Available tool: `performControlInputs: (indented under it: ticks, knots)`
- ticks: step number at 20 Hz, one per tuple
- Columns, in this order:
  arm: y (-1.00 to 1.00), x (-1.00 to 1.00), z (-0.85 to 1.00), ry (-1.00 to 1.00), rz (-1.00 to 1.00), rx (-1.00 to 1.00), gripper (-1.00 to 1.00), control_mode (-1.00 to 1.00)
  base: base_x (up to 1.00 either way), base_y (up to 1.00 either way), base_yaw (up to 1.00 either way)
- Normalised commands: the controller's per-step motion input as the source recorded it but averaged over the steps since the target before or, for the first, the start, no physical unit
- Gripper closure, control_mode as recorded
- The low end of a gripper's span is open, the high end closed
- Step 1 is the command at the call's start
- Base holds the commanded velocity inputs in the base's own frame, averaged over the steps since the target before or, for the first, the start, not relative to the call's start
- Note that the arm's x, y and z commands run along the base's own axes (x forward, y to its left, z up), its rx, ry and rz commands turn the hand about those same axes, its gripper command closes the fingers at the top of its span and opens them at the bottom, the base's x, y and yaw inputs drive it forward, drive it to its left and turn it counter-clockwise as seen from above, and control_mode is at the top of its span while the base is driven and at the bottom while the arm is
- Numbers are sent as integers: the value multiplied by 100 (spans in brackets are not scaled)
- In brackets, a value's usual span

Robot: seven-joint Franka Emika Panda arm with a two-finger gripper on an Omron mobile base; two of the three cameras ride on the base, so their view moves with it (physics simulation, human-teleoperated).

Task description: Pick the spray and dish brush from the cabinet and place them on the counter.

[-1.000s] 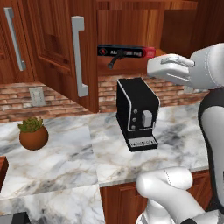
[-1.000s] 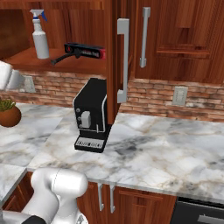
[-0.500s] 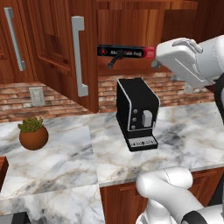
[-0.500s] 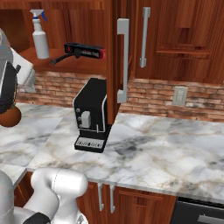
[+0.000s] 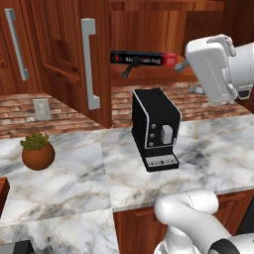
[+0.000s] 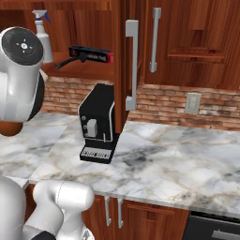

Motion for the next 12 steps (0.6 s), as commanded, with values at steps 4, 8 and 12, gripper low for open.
performControlInputs:
  ticks: [4,8,12]
  knots:
    - [5,7,-17,7,8,20,-100,-100,0,0,0]
    - [6,7,-1,4,8,16,-100,-100,0,0,0]
    - [10,17,2,4,10,12,-100,-100,0,0,0]
